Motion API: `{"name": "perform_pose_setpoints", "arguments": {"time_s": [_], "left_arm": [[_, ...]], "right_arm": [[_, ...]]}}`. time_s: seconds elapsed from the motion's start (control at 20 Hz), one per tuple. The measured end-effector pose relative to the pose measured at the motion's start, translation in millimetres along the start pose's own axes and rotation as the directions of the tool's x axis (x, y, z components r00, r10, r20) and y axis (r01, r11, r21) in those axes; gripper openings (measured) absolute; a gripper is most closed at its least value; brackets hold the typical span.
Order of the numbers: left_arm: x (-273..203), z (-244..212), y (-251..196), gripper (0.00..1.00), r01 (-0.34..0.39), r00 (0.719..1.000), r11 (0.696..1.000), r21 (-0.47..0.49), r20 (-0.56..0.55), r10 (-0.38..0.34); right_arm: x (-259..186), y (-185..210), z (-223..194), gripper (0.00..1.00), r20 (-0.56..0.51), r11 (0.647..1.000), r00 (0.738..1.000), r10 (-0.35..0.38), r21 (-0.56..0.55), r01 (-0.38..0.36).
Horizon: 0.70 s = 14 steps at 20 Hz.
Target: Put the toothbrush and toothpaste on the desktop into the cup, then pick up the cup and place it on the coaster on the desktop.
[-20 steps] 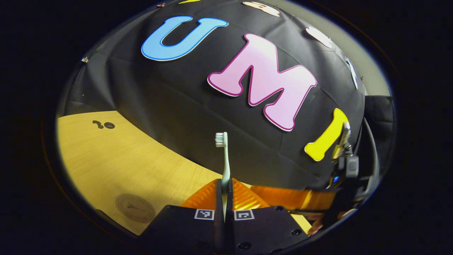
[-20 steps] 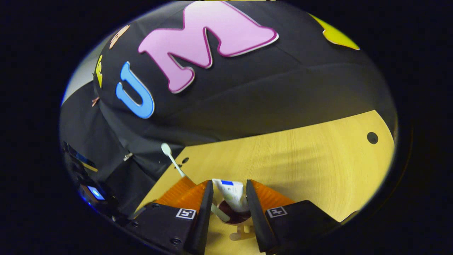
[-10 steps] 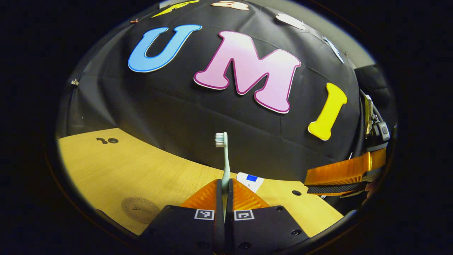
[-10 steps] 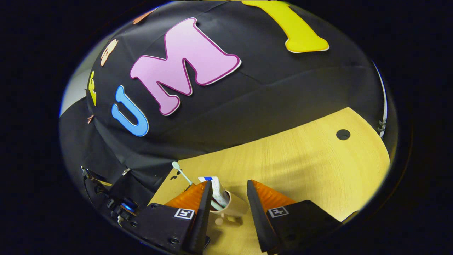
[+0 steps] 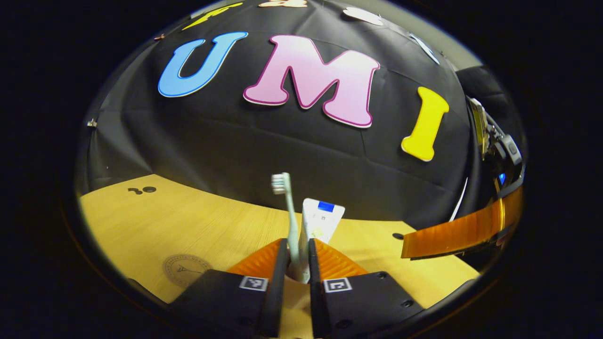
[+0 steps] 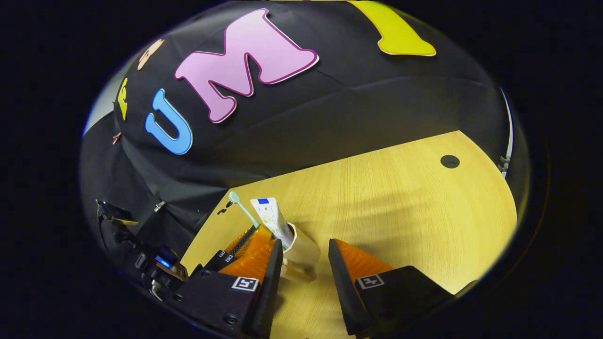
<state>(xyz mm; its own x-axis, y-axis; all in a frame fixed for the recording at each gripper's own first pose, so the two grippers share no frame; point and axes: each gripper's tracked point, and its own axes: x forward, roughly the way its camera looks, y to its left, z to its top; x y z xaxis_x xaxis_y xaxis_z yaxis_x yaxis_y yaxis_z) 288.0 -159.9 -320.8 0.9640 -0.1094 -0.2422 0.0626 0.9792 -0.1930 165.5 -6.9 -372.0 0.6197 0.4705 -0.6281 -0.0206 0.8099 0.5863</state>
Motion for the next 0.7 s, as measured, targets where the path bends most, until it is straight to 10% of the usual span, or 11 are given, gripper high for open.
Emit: {"name": "perform_pose_setpoints", "arguments": {"time_s": [0.2,0.7], "left_arm": [[-18,5,0,0.71,0.002,1.000,0.996,0.090,0.010,-0.003],[-138,56,52,0.78,-0.005,1.000,0.992,-0.127,0.030,0.009]], "right_arm": [[-2,3,-13,0.62,-0.051,1.000,0.999,-0.008,-0.022,0.007],[7,35,-34,0.63,-0.203,0.985,0.978,-0.039,-0.175,0.003]]}}
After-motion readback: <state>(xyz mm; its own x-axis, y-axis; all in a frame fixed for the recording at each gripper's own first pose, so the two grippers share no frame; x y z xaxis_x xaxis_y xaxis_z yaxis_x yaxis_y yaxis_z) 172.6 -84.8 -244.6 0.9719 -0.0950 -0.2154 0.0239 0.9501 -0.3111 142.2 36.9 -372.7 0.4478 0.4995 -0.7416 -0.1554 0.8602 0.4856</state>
